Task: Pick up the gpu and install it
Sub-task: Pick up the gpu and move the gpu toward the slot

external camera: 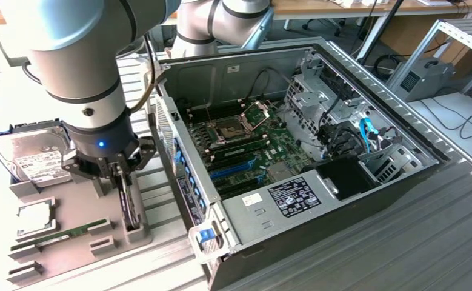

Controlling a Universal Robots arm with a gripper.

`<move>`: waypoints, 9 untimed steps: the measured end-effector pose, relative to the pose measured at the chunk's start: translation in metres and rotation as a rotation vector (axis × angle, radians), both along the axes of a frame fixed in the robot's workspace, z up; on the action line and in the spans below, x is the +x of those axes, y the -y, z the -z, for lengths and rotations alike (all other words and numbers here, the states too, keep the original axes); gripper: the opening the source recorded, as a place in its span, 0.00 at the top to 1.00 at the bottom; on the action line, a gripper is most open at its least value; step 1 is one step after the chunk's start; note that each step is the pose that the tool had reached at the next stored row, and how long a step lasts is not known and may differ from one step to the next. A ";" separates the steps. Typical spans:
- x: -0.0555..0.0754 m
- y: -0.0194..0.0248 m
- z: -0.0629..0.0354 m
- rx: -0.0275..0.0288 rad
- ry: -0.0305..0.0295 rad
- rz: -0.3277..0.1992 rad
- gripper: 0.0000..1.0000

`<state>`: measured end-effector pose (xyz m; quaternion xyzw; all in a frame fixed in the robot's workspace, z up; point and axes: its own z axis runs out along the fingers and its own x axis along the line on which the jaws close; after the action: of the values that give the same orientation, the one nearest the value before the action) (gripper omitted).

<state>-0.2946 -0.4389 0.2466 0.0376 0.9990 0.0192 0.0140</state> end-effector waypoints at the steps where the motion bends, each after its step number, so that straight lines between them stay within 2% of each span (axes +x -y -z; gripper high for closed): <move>1: 0.000 0.0000 -0.0003 0.0001 0.0001 0.000 0.73; 9: 0.000 0.0000 -0.0027 0.0001 0.0001 0.000 0.73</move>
<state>-0.2946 -0.4389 0.2493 0.0376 0.9990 0.0192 0.0141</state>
